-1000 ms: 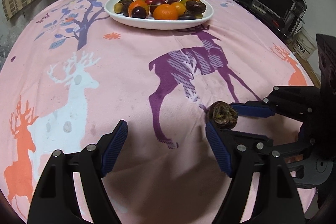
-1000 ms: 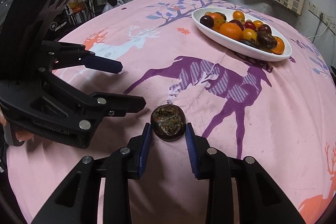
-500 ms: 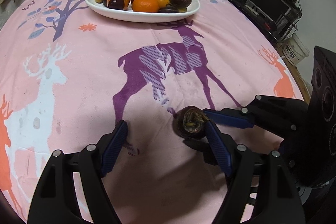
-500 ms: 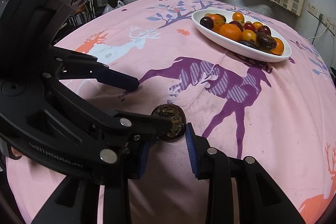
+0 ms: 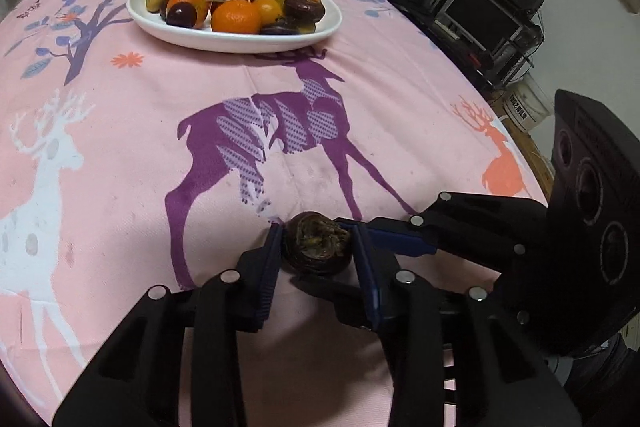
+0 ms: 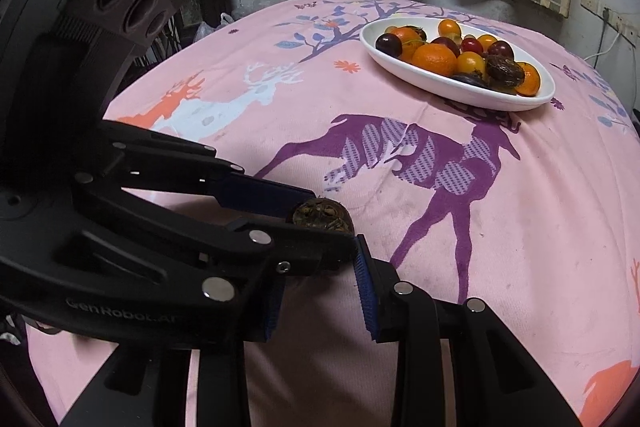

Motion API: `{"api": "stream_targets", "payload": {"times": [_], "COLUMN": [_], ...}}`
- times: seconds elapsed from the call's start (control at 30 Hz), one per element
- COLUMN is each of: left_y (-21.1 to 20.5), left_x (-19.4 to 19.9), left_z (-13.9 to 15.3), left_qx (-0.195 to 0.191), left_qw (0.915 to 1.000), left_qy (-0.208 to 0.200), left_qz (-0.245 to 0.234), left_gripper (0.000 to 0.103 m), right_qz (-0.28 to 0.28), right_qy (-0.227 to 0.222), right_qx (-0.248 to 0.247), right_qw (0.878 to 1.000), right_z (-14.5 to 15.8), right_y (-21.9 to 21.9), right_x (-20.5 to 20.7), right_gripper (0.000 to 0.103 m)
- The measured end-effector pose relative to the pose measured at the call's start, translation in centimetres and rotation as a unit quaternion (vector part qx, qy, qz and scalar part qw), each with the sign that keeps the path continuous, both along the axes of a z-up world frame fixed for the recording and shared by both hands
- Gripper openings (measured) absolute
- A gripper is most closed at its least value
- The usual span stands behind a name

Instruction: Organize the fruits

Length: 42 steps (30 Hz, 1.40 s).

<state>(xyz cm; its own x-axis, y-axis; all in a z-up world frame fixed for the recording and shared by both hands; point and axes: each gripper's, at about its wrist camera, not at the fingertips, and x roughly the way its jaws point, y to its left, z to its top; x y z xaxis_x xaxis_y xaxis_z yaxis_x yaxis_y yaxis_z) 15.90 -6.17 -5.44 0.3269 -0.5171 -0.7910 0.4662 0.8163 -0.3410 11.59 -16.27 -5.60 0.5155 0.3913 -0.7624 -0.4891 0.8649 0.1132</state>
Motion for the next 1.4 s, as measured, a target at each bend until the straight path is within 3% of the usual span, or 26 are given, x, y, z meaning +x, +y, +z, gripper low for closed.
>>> {"api": "stream_targets", "payload": {"times": [0.23,0.37,0.47,0.73,0.77,0.8,0.83,0.87,1.03,1.1,1.17,1.2,1.4], "left_y": [0.3,-0.3,-1.0,-1.8,-1.9,-1.9,-1.7,-1.4,0.2,0.9,1.6,1.9,4.4], "left_x": [0.1,1.4,3.7,14.3,15.3,16.4,16.9,17.0,15.4,14.0,12.2,11.4,5.7], "left_z": [1.4,3.3,5.1,8.7,8.6,8.3,8.1,7.9,6.9,6.5,6.2,6.1,5.8], "left_qx": [-0.012,0.002,0.019,-0.002,-0.001,0.012,0.022,0.027,0.033,0.040,0.054,0.060,0.074], "left_qw": [0.9998,0.9994,0.9980,0.9938,0.9928,0.9903,0.9869,0.9825,0.9803,0.9794,0.9774,0.9773,0.9707], "left_qy": [-0.013,-0.034,-0.058,-0.086,-0.087,-0.090,-0.095,-0.107,-0.101,-0.093,-0.092,-0.092,-0.099], "left_qz": [0.010,0.011,0.016,0.070,0.082,0.105,0.128,0.150,0.167,0.175,0.182,0.181,0.206], "left_gripper": [0.035,0.035,0.035,0.036,0.040,0.064,0.086,0.091,0.092,0.092,0.092,0.094,0.097], "right_qz": [-0.006,-0.025,-0.043,-0.101,-0.113,-0.127,-0.151,-0.171,-0.167,-0.165,-0.171,-0.177,-0.190], "right_qy": [-0.023,-0.044,-0.058,-0.081,-0.080,-0.083,-0.090,-0.100,-0.087,-0.070,-0.068,-0.068,-0.060], "right_qx": [0.012,0.025,0.035,0.079,0.080,0.074,0.065,0.064,0.043,0.036,0.038,0.033,-0.007], "right_qw": [1.000,0.998,0.997,0.989,0.987,0.986,0.982,0.978,0.981,0.983,0.982,0.981,0.980], "right_z": [1.0,2.6,4.2,7.3,7.2,7.1,7.0,6.9,5.8,5.3,5.1,5.1,4.6], "right_y": [-0.1,-0.4,-0.8,-2.7,-3.0,-3.0,-3.4,-3.8,-4.3,-4.5,-4.8,-4.8,-4.1], "right_x": [-0.1,1.1,3.7,14.0,15.7,16.5,17.1,17.5,16.2,14.6,12.8,11.6,5.7], "right_gripper": [0.033,0.033,0.033,0.034,0.040,0.050,0.069,0.071,0.071,0.072,0.087,0.089,0.092]}}
